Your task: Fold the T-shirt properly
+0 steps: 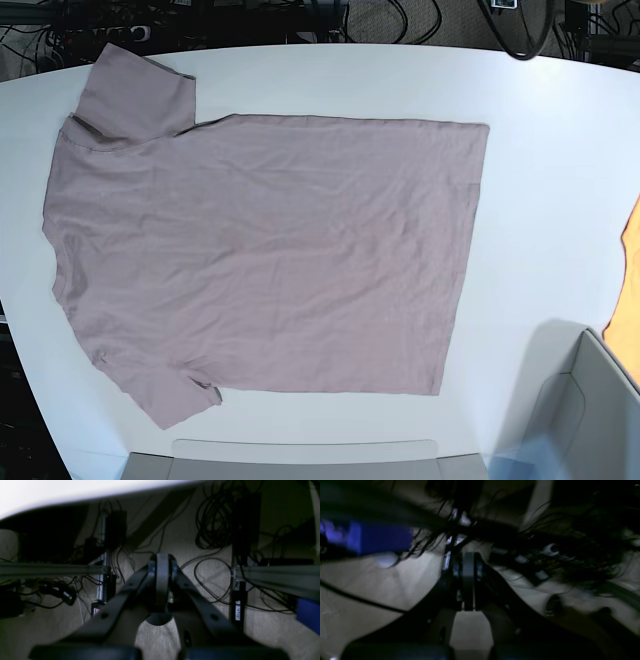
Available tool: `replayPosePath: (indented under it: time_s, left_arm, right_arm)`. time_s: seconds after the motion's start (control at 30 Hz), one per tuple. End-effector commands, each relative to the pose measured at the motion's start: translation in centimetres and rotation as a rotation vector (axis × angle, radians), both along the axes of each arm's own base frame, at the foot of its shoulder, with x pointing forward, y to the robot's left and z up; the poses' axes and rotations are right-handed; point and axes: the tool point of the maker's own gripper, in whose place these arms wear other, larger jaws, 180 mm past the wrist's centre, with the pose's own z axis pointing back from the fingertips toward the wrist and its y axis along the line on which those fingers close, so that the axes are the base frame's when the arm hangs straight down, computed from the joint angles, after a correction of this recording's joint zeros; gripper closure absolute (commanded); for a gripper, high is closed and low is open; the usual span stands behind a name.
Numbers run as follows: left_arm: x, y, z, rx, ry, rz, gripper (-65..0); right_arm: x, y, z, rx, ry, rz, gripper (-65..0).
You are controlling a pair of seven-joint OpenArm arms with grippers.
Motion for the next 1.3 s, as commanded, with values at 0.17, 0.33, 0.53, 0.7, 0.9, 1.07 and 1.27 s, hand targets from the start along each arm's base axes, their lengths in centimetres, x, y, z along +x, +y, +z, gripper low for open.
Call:
replayPosePath:
  time_s: [0.17, 0.33, 0.53, 0.7, 0.9, 1.07, 1.27]
  left_arm:
    - [2.8, -0.9, 3.1, 0.000, -0.090, 0.012, 0.0]
    - [8.0, -1.8, 4.8, -0.016, -0.248, 0.033, 0.0]
    - [13.4, -2.7, 8.3, -0.027, -0.424, 0.006, 0.0]
    - [16.3, -4.3, 8.7, -0.071, -0.481, -0.014, -0.2]
    - [18.0, -6.3, 8.9, -0.125, -0.520, -0.038, -1.0]
    - [18.4, -6.6, 9.1, -0.124, -0.523, -0.075, -9.2]
    - [18.3, -7.2, 8.4, -0.120, -0.460, -0.207, -11.6]
  right_arm:
    - [7.5, -2.1, 5.4, -0.061, -0.240, 0.002, -0.1]
    - [13.3, -3.5, 8.1, -0.106, -0.418, -0.013, -0.1]
    - [17.1, -2.6, 10.3, -0.098, -0.511, 0.003, -0.1]
    - [19.9, -1.9, 10.6, -0.079, -0.550, -0.036, -0.1]
    - [21.0, -1.8, 10.5, -0.070, -0.544, -0.097, -0.8]
    - [20.5, -2.1, 9.8, -0.007, -0.471, -0.157, -16.3]
    - [20.4, -4.1, 11.3, 0.254, -0.404, -0.385, -25.7]
